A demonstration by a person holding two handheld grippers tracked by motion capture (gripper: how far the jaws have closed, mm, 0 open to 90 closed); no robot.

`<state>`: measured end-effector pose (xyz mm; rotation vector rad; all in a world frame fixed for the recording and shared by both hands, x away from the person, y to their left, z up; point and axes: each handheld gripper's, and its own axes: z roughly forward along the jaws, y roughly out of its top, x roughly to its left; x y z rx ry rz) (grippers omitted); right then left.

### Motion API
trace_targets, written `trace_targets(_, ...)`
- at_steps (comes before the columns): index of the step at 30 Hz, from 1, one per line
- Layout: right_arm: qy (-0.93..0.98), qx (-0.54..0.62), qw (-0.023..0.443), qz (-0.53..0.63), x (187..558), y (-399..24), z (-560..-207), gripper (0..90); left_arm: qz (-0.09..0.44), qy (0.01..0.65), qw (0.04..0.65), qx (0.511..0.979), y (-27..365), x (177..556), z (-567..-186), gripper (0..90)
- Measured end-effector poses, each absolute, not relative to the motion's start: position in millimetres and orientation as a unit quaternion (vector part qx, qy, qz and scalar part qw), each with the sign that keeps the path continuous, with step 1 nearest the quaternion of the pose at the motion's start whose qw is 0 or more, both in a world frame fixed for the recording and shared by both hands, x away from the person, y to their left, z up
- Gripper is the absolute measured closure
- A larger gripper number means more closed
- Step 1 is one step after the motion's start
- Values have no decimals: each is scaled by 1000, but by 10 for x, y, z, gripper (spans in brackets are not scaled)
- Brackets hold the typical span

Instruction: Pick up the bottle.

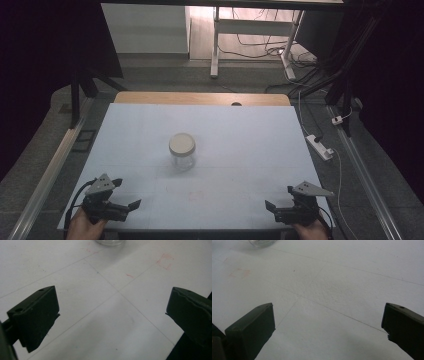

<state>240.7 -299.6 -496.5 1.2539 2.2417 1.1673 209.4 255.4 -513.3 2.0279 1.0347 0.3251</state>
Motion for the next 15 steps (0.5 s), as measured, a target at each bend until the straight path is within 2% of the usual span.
trace_targets(15,786,437,159,407,2408,-2992,-4966,0,130,397,420,806,2369,2362,-5101,0)
